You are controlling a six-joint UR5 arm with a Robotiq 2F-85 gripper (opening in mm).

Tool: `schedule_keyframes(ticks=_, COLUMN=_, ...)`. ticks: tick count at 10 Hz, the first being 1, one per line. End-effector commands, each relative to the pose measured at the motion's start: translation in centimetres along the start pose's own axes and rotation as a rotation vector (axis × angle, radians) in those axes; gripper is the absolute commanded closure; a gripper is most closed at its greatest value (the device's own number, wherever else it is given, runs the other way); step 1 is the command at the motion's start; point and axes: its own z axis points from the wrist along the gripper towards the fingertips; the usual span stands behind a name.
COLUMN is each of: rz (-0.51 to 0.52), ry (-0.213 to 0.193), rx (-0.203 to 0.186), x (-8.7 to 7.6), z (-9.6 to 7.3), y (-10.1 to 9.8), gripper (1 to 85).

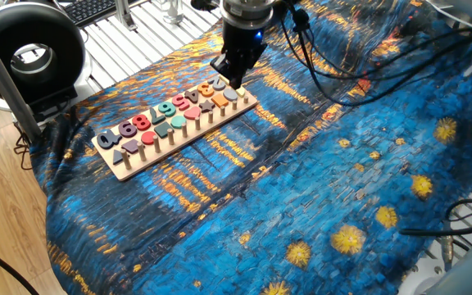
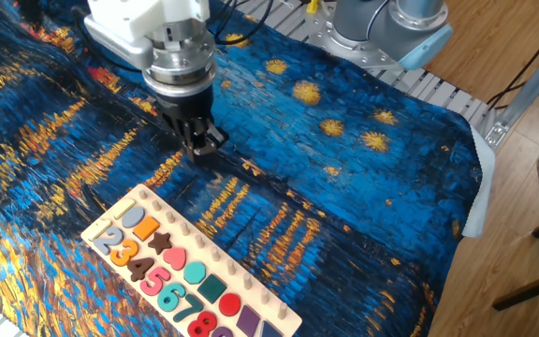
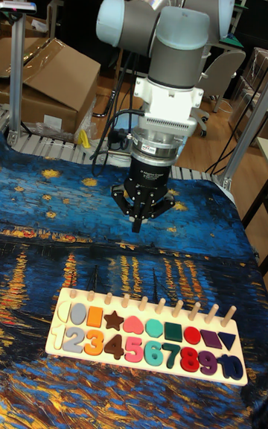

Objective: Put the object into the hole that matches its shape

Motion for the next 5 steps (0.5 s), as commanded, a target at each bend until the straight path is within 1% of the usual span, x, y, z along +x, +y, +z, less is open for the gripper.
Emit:
schedule_keyframes(ticks=1, rz=-0.009, ry=0.0, rx=0.004, x=-0.04, z=0.58, y=0.23, gripper=84.7)
schedule_keyframes(ticks=3, rz=-0.03, ry=-0.003, rx=-0.002, x=0.09, z=0.63, y=0.27, gripper=84.7)
schedule_keyframes(ticks=5, rz=-0.039, ry=-0.003, rx=0.003, x=0.04, z=0.69, y=0.23, gripper=84.7)
